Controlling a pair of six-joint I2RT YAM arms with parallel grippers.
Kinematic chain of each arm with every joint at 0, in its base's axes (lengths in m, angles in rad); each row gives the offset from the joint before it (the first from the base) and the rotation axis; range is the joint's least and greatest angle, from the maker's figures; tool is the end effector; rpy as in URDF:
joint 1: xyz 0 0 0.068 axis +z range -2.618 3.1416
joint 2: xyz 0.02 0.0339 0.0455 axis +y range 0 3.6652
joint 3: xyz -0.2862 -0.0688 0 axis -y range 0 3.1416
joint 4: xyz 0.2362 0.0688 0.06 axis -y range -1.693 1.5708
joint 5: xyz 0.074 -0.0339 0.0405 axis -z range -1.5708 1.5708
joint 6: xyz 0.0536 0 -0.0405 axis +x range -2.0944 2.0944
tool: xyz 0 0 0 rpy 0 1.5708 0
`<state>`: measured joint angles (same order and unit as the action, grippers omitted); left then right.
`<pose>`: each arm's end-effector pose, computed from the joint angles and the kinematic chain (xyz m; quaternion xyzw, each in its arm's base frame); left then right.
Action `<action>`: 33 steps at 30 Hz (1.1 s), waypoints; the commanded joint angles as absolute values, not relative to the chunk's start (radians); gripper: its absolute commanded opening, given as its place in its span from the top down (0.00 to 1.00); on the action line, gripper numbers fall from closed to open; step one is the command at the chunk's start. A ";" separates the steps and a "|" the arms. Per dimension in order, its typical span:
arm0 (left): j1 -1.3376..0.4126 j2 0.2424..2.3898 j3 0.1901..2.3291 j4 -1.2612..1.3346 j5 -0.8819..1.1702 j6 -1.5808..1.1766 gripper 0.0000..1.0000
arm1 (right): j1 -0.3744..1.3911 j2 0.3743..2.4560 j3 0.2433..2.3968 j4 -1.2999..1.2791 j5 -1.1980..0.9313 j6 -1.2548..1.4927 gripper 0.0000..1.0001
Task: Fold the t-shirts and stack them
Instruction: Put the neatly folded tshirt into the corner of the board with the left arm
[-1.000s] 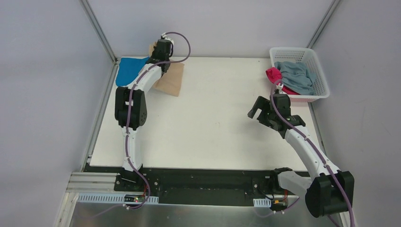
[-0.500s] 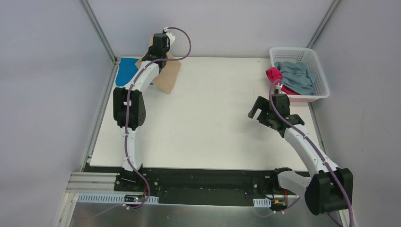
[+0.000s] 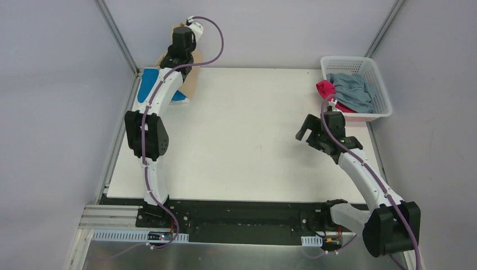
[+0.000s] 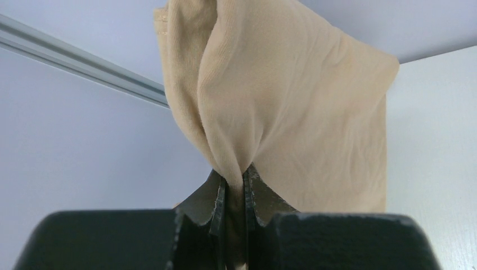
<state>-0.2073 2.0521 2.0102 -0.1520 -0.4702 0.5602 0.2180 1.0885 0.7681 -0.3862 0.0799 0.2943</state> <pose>0.5046 -0.0813 0.3938 0.1439 0.7518 0.2855 0.5767 0.2228 0.0450 0.2669 0.0513 0.9061 0.0709 0.4140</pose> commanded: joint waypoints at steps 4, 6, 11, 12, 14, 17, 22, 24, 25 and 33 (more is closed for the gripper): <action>-0.186 1.968 2.098 -0.178 -0.421 0.528 1.00 | 0.211 1.056 0.770 -0.369 0.113 0.290 0.00; -0.166 1.967 2.094 -0.203 -0.399 0.483 1.00 | 0.212 1.060 0.770 -0.369 0.118 0.290 0.00; -0.113 1.993 2.045 -0.218 -0.331 0.403 1.00 | 0.210 1.082 0.779 -0.373 0.124 0.289 0.01; -0.105 2.008 2.047 -0.218 -0.329 0.399 1.00 | 0.211 1.085 0.781 -0.374 0.129 0.289 0.01; -0.084 2.047 2.071 -0.218 -0.333 0.395 1.00 | 0.211 1.092 0.783 -0.377 0.137 0.287 0.00; -0.040 2.112 2.113 -0.219 -0.330 0.380 1.00 | 0.211 1.108 0.788 -0.382 0.159 0.286 0.01; 0.018 2.191 2.142 -0.218 -0.306 0.368 1.00 | 0.210 1.145 0.807 -0.384 0.175 0.284 0.00; 0.033 2.234 2.165 -0.213 -0.319 0.368 1.00 | 0.210 1.162 0.816 -0.385 0.172 0.285 0.00; 0.039 2.253 2.173 -0.204 -0.328 0.365 1.00 | 0.210 1.171 0.821 -0.384 0.168 0.285 0.00; 0.058 2.330 2.200 -0.153 -0.379 0.326 1.00 | 0.212 1.220 0.845 -0.384 0.157 0.296 0.01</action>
